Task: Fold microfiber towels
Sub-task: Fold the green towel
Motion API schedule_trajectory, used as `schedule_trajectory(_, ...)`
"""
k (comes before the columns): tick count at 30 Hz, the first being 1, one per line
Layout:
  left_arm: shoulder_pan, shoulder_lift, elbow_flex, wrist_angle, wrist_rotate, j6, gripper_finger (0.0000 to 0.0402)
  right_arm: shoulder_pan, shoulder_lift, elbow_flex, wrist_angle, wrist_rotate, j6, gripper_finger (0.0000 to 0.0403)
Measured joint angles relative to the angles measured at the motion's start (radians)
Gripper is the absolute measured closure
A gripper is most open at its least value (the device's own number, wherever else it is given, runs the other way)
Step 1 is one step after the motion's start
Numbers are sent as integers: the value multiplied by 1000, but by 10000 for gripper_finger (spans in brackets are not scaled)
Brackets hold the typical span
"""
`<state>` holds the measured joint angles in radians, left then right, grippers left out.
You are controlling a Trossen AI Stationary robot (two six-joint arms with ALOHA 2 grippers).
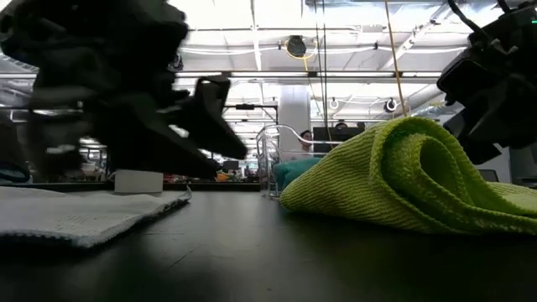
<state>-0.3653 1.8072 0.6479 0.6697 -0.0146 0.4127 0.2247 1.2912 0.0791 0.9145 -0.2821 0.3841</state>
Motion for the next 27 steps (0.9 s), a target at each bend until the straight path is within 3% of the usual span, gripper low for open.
schedule_trajectory(2,1,29,35,-7,-92,3,188,0,26,15,4,0,0,317)
schedule_trajectory(5,10,37,74,-41,-142,-6,169,0,67,41,2,1,-2,316)
schedule_trajectory(11,22,39,160,-130,-87,-111,163,-1,165,104,-12,22,3,316)
schedule_trajectory(22,25,232,306,-180,-72,-28,163,-48,324,189,-44,56,-10,316)
schedule_trajectory(27,40,225,315,-231,-72,-19,165,-68,366,208,-34,57,-8,316)
